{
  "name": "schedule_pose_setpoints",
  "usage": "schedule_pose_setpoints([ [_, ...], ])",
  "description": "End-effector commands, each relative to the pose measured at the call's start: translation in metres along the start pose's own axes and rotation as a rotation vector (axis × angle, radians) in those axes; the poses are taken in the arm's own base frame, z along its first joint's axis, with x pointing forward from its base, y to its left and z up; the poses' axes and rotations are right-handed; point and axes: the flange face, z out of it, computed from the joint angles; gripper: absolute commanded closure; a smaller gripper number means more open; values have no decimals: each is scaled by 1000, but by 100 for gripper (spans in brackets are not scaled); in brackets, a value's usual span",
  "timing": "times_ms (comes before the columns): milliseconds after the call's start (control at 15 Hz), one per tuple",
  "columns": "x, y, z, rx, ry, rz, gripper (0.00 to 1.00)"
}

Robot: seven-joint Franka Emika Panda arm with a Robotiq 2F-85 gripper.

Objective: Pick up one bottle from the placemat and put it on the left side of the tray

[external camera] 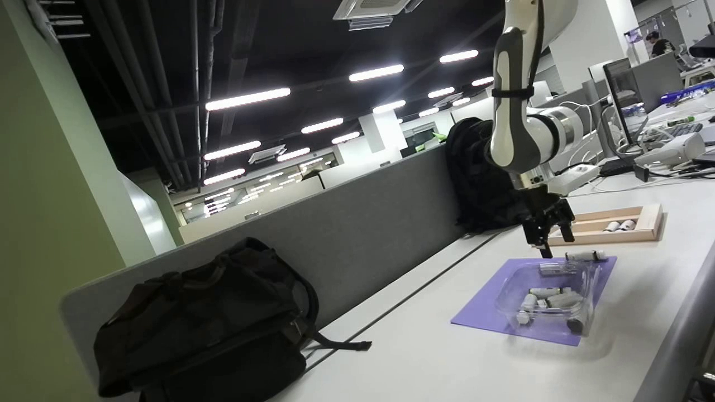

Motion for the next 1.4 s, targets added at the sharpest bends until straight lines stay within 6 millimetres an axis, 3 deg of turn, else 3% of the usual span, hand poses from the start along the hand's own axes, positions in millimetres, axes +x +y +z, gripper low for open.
schedule_pose_setpoints([
  [0, 6, 5, 16, -4, 18, -30, 0],
  [133, 9, 4, 23, 1, 25, -39, 0],
  [200, 10, 4, 26, 2, 36, -34, 25],
  [267, 12, 3, 27, 6, 39, -20, 25],
  [533, 17, 6, 30, 23, 46, 33, 55],
  [933, 34, 26, 33, -52, -12, 310, 97],
  [1133, 38, 33, 37, -50, -86, 409, 100],
  [1200, 40, 32, 35, -29, -104, 418, 69],
  [1267, 43, 32, 33, -12, -115, 428, 69],
  [1333, 44, 31, 31, 6, -123, 436, 62],
])
